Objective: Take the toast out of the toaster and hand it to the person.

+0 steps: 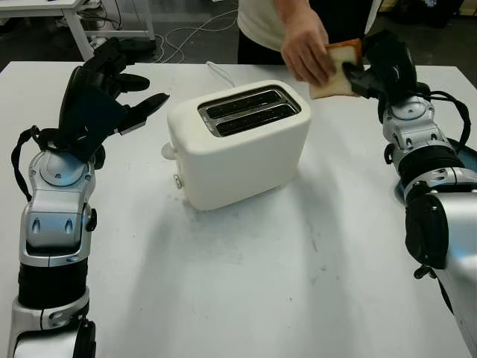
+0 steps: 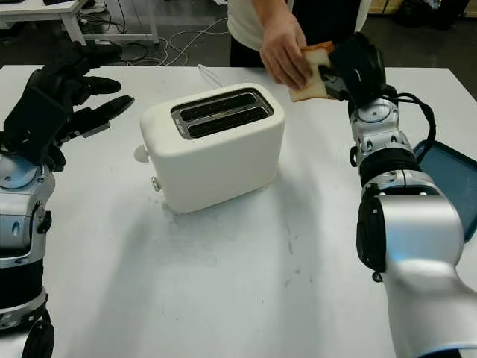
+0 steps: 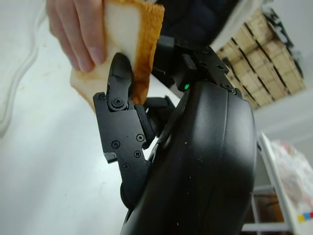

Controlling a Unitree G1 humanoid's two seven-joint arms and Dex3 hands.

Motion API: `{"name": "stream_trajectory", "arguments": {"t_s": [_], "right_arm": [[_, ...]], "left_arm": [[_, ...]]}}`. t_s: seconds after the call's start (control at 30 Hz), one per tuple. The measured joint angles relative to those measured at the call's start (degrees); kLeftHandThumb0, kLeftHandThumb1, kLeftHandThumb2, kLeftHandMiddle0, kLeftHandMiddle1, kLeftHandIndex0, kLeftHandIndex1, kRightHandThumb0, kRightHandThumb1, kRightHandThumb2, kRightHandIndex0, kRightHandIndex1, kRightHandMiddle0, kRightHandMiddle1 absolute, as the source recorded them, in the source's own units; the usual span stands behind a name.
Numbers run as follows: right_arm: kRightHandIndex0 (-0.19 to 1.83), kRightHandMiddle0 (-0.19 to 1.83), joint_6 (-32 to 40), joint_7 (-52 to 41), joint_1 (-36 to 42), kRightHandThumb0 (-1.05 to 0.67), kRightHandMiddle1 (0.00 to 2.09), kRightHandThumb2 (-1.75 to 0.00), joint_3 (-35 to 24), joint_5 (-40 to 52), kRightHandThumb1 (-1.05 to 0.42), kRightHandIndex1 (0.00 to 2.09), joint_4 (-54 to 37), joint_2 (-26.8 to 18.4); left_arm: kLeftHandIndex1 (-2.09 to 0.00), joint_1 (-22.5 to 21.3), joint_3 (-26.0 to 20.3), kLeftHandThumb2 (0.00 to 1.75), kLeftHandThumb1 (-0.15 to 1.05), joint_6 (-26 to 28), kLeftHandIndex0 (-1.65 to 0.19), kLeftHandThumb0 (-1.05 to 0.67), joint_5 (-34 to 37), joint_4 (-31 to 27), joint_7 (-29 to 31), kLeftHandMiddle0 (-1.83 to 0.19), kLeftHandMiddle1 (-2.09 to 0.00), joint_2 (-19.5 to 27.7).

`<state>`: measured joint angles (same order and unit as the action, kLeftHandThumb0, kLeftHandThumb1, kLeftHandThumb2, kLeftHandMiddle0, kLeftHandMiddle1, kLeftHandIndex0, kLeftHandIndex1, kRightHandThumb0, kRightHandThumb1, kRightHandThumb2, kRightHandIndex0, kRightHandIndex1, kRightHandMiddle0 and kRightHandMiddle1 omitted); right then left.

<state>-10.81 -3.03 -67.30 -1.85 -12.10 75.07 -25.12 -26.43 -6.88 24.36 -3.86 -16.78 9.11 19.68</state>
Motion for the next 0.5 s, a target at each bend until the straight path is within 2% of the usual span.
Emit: {"name": "stream_trajectory", "arguments": {"t_s": [0.07,0.13,0.2,0.3,0.37,0.43,0.5], "right_arm": [[0.26,0.35,-2.82,-1.44,0.24,-0.71,0.03,-0.53,1.54,-1.1,-0.92,0.08,-0.27,-0.72],[0.22,0.18,-3.76,-2.22,0.26,-0.81,0.01,-0.49,2.11,-1.36,-0.92,0.03,-0.59,-1.27],[0.06,0.04,-3.86,-2.88,0.53,-0.83,0.0,-0.41,2.28,-1.29,-0.92,0.01,-1.12,-1.63],[0.01,0.0,-4.02,-3.15,1.7,-0.87,0.0,-0.32,2.51,-1.22,-0.92,0.0,-2.66,-1.96],[0.0,0.0,-4.99,-2.33,3.64,-0.82,0.0,-0.36,2.44,-1.04,-0.92,0.0,-5.0,-2.07],[0.0,0.0,-5.85,-2.08,7.17,-0.74,0.0,-0.56,0.78,1.29,-0.92,0.0,-9.5,-1.7],[0.0,0.0,-6.19,-2.3,12.94,-0.71,0.0,-0.66,-1.51,4.88,-0.92,0.0,-17.08,-0.4]], "left_arm": [[-0.65,0.0,0.0,0.25,0.79,0.0,-0.27,-0.36,0.01,0.0,0.0,-0.16,-1.05,0.0],[-0.65,0.0,-0.01,0.26,0.79,0.17,-0.26,-0.33,0.0,-0.02,0.0,-0.15,-1.05,0.0],[-0.65,0.0,-0.02,0.27,0.79,0.58,-0.25,-0.32,0.01,-0.07,0.0,-0.14,-1.04,-0.01],[-0.65,0.0,-0.17,0.28,0.79,1.96,-0.25,-0.3,0.03,-0.94,-0.05,-0.14,-1.03,-0.06],[-0.62,0.23,-0.48,0.27,0.81,3.51,-0.26,-0.3,0.04,-2.46,-0.36,-0.14,-1.0,-0.34],[-0.57,1.06,-1.04,0.24,0.83,4.88,-0.28,-0.3,0.07,-4.44,-0.68,-0.16,-0.94,-0.76],[-0.53,2.61,-2.27,0.21,0.84,5.66,-0.29,-0.32,1.3,-6.16,-1.0,-0.16,-0.9,-1.8]]}}
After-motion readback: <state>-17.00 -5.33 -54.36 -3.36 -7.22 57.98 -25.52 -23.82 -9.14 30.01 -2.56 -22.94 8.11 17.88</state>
